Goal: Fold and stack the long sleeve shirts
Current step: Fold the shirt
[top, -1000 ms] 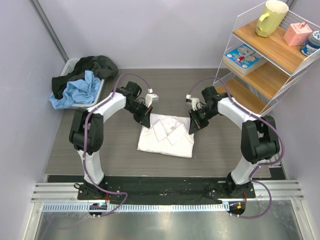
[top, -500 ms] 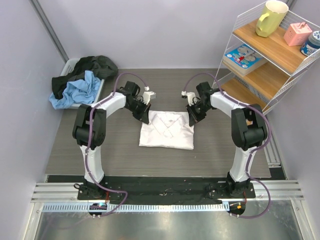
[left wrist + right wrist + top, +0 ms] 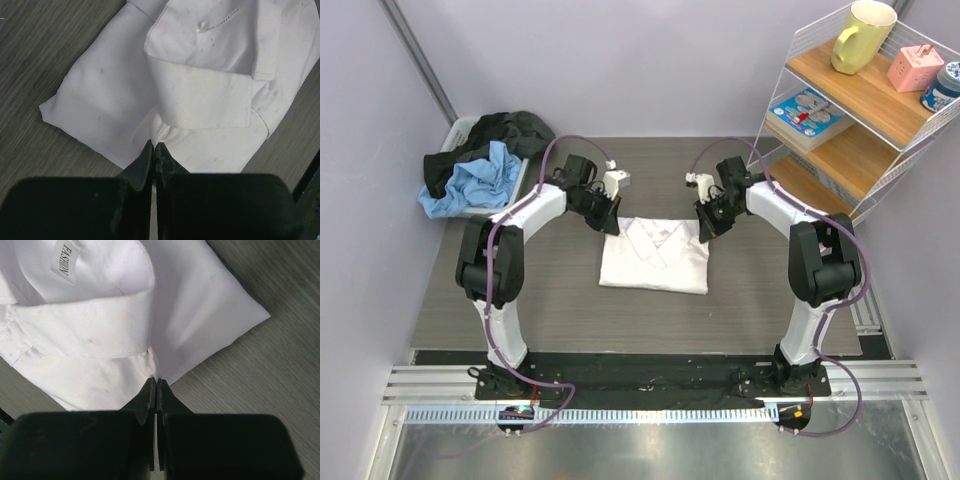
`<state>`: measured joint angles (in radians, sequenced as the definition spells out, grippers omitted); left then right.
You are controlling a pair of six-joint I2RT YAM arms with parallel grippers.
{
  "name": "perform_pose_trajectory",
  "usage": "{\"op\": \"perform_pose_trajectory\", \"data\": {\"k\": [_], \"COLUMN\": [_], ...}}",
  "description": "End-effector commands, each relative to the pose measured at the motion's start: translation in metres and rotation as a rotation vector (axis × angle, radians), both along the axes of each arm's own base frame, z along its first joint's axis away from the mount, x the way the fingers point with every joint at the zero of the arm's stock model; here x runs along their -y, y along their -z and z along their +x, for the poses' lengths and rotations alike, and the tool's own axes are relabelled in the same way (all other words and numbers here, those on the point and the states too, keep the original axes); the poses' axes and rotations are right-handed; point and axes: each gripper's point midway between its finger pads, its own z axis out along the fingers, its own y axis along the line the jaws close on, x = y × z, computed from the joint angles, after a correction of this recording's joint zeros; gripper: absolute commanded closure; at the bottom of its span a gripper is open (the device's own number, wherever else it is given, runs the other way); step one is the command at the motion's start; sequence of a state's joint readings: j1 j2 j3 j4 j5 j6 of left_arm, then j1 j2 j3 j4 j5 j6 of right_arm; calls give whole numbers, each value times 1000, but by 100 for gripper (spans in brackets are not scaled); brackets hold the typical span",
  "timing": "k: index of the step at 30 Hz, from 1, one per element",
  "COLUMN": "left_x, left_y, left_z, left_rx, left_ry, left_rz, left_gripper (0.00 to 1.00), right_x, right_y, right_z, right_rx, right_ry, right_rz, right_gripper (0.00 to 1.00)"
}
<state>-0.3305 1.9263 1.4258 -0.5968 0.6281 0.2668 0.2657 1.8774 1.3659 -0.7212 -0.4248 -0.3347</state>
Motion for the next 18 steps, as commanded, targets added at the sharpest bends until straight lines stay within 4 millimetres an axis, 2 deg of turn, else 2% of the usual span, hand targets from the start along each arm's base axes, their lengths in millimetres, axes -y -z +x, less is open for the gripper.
{"op": "perform_pose_trajectory", "data": {"k": [1, 5, 8, 10, 11, 13, 14, 18], "left_x": [1, -13, -21, -25, -28, -29, -32, -42], "left_y": [-8, 29, 30, 29, 29, 19, 14, -35], "left_z": [23, 31, 47, 54, 53, 56, 57, 64], "left_rx": [81, 23, 12, 9, -18, -24, -28, 105], "left_ry": [-45, -108, -183, -220, -240, -258, -284, -346], "left_rz": [-8, 62, 73, 73, 76, 63, 54, 10], "left_gripper": [100, 100, 98, 86, 73, 61, 53, 41], "right_x": [2, 7, 9, 6, 5, 6, 6, 14], "right_y": [-22, 5, 13, 13, 10, -4, -14, -72], "right_z": [30, 42, 55, 60, 61, 67, 71, 86], "right_rx": [139, 115, 138, 146, 153, 191, 215, 345], "right_ry": [26, 77, 135, 173, 181, 207, 221, 277], "right_rz": [4, -25, -31, -13, -6, 2, 10, 48], "right_gripper": [99, 99, 97, 92, 82, 71, 59, 40]}}
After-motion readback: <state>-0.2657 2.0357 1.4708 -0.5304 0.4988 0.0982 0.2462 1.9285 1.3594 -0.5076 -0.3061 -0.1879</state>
